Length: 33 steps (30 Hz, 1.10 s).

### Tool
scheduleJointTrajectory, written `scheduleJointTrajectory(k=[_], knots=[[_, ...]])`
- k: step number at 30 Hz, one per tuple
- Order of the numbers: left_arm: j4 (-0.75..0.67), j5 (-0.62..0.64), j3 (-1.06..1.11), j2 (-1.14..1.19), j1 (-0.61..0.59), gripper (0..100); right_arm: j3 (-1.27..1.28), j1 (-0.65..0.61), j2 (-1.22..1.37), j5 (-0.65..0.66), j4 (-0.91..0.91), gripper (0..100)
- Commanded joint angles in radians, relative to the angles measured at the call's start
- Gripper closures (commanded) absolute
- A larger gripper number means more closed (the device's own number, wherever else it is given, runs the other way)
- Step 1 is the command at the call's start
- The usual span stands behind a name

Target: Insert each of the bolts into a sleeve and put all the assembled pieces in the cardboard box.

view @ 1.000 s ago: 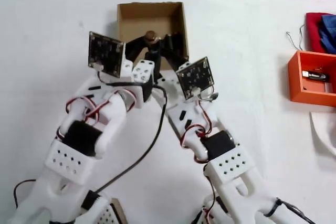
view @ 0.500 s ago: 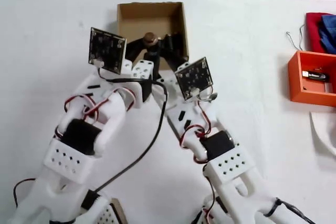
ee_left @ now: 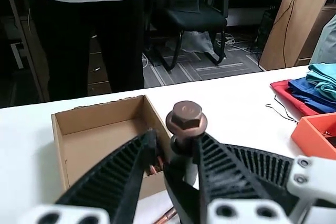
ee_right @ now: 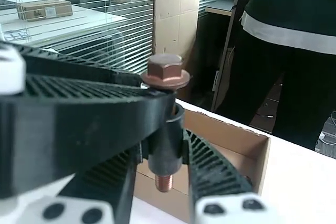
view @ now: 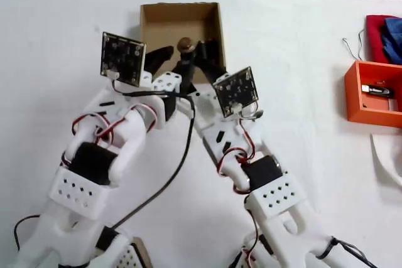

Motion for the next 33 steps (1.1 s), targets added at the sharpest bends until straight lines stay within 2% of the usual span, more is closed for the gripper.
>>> scheduleJointTrajectory(k=[1, 9, 20, 25, 33], knots=[[0.044, 0.002, -0.041, -0.009, 0.009, 87, -0.072, 0.019, -0.054, -0.006, -0.005, 97.8], [0.167, 0.003, -0.104, -0.009, 0.041, 86, -0.072, 0.019, -0.054, -0.006, -0.005, 97.8], [0.175, 0.003, -0.124, -0.014, 0.057, 86, -0.072, 0.019, -0.054, -0.006, -0.005, 97.8], [0.196, 0.003, -0.154, -0.091, 0.057, 86, -0.072, 0.019, -0.054, -0.006, -0.005, 97.8], [0.330, 0.002, -0.153, -0.172, 0.043, 86, -0.072, 0.019, -0.048, -0.006, -0.005, 97.8]])
